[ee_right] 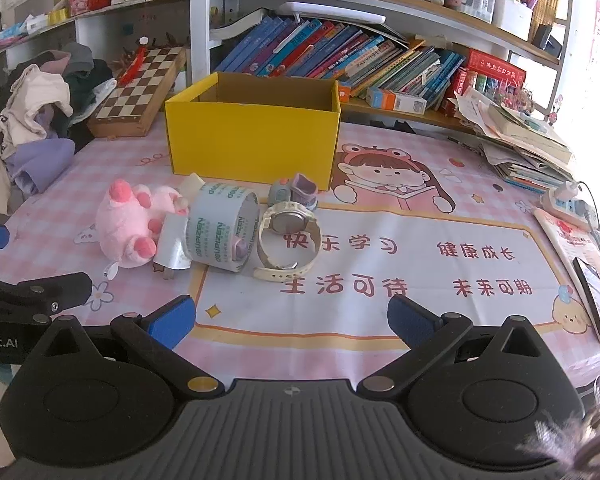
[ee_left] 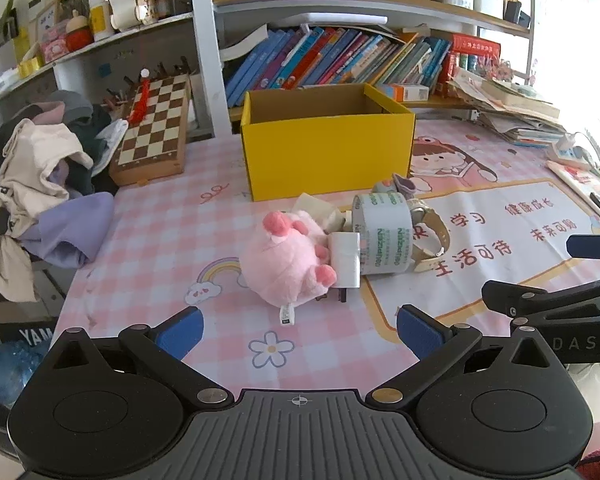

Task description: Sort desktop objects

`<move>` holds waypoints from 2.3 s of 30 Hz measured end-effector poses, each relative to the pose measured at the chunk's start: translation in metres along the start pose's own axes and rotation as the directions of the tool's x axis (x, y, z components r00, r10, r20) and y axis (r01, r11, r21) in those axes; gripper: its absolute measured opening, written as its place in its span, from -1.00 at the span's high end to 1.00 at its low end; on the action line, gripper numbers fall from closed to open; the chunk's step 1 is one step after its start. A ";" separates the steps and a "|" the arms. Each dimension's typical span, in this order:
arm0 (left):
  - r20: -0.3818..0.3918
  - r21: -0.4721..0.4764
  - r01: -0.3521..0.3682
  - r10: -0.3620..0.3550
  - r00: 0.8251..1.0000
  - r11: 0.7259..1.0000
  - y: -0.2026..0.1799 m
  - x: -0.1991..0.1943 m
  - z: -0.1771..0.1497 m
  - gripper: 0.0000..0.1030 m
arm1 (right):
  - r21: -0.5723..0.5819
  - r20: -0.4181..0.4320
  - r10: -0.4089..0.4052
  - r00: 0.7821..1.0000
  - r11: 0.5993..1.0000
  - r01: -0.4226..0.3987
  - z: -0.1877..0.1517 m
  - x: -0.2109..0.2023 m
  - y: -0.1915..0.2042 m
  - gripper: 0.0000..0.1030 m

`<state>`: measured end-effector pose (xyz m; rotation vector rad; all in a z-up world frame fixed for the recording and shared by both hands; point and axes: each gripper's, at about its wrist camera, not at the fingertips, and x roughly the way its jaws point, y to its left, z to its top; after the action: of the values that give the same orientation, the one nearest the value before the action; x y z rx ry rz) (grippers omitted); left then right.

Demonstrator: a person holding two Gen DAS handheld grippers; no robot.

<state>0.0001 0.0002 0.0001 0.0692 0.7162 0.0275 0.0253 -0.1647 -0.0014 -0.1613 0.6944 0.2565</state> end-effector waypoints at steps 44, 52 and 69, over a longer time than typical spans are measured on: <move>-0.022 -0.030 0.005 -0.006 1.000 1.000 0.012 0.003 0.005 -1.00 | -0.008 -0.005 0.005 1.000 1.000 -0.005 0.005 0.005 0.005 -1.00; -0.024 -0.029 0.019 -0.020 1.000 0.999 0.013 0.004 0.005 -1.00 | -0.010 -0.010 0.001 1.000 1.000 -0.001 0.006 0.005 0.007 -1.00; -0.033 -0.033 0.031 -0.032 0.999 0.999 0.014 0.009 0.006 -1.00 | -0.018 -0.017 -0.001 1.000 1.000 0.001 0.009 0.010 0.009 -1.00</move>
<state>0.0108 0.0145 -0.0004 0.0265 0.7497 0.0104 0.0356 -0.1523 -0.0018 -0.1814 0.7093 0.2611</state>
